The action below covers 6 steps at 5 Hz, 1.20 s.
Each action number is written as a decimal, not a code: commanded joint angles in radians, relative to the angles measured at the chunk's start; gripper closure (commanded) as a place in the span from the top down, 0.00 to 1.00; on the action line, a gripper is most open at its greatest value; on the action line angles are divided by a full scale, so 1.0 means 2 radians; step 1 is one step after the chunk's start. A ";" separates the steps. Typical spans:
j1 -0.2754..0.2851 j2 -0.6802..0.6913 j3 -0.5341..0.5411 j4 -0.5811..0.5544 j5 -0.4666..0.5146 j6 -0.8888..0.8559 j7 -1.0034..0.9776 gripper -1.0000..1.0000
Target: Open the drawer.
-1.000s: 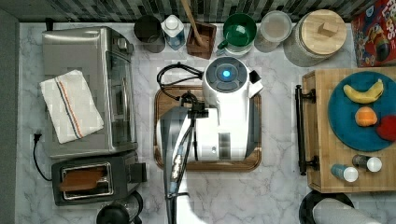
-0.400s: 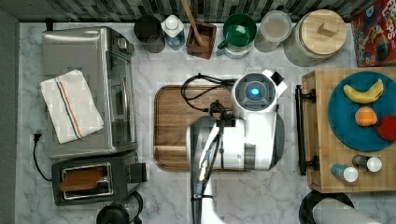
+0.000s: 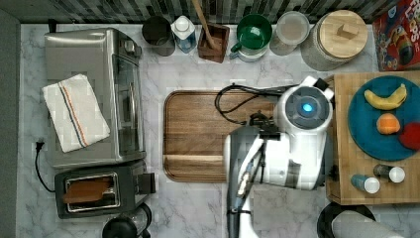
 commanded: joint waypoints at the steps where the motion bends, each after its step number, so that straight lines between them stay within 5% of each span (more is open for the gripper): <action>1: -0.027 0.015 -0.038 -0.002 -0.012 0.040 -0.090 1.00; 6: -0.054 0.061 -0.033 -0.062 -0.043 0.181 -0.070 1.00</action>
